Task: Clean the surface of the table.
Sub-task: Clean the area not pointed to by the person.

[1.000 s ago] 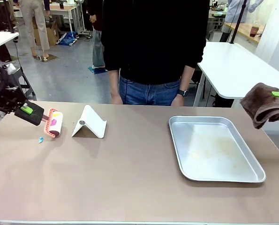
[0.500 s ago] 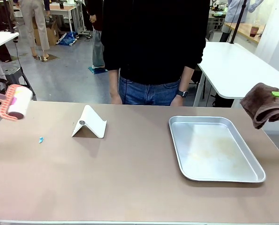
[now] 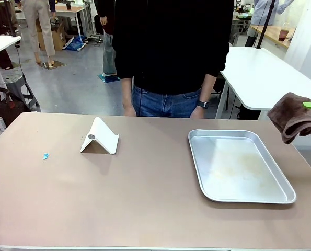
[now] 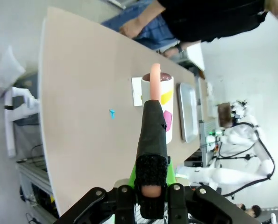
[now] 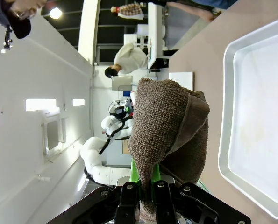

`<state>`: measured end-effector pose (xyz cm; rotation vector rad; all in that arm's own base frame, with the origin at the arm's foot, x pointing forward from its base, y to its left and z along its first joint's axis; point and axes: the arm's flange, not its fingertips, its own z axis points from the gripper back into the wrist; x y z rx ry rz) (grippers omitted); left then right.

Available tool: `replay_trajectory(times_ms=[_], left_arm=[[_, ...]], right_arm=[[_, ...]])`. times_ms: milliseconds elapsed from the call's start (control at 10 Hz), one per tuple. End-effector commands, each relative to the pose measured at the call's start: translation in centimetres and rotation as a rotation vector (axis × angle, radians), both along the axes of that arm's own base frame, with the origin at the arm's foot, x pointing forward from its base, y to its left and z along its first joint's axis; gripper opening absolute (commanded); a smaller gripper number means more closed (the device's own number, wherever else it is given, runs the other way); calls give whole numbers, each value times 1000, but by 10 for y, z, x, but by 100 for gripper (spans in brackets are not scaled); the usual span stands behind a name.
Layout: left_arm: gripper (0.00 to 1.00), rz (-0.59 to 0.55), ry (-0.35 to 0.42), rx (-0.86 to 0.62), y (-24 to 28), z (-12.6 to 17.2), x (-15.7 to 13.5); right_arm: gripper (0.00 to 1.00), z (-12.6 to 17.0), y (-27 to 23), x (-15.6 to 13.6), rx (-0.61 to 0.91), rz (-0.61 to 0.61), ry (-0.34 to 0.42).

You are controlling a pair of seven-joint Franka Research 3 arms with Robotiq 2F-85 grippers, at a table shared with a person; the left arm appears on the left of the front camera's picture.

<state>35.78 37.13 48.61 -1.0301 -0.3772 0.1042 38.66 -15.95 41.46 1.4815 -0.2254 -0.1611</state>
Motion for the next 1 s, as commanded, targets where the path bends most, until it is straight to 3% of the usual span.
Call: replay_trajectory(times_ms=[0,600,900], left_arm=[[22,-1,-17,-71,37,-7,4],[22,12,6,-84,57,-27,-10],[22,-24,46,-41,30,-36,-5]], right_arm=[[9,3,1,0,2,4,-6],[9,3,1,0,2,4,-6],[9,3,1,0,2,4,-6]])
